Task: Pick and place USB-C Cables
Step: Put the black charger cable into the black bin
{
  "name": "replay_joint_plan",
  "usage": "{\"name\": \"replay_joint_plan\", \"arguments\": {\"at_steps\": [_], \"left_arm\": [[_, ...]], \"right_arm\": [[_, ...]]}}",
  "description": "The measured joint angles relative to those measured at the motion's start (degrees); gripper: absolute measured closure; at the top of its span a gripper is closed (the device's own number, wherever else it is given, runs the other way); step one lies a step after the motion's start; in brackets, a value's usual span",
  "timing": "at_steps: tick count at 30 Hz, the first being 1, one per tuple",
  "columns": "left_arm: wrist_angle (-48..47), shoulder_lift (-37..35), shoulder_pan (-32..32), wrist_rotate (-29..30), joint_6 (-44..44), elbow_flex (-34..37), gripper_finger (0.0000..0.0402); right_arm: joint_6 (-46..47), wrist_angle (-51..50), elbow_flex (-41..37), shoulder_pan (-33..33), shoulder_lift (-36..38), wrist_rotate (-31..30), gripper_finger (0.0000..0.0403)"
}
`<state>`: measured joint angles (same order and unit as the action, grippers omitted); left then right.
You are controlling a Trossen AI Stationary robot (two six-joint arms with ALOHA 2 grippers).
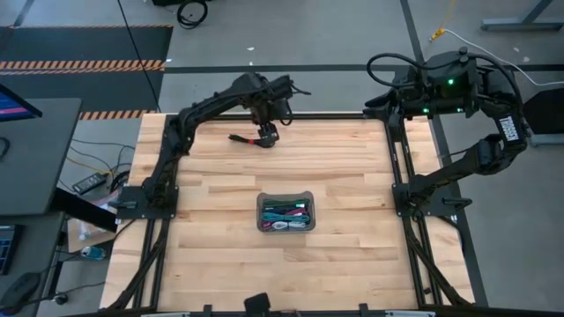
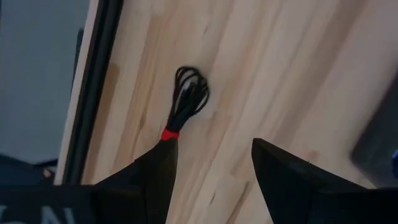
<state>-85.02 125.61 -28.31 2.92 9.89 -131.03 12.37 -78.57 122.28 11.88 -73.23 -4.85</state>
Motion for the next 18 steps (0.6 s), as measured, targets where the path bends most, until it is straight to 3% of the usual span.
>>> {"name": "replay_joint_plan", "arguments": {"at_steps": [6, 13, 18], "left_arm": [[2.9, 0.1, -1.5, -0.2, 1.6, 9.8, 0.0189], [15.6, 0.1, -1.2, -0.2, 6.5, 21.4, 0.0189], [22.7, 0.1, -0.9, 0.1, 10.3, 26.0, 0.0189]], "right_arm": [[-1.1, -1.0, 0.0, 0.0, 0.0, 0.0, 0.0282], [-2.1, -1.0, 0.0, 0.0, -0.6, 0.1, 0.0282], [-2.1, -1.0, 0.0, 0.0, -1.6, 1.7, 0.0282]]}}
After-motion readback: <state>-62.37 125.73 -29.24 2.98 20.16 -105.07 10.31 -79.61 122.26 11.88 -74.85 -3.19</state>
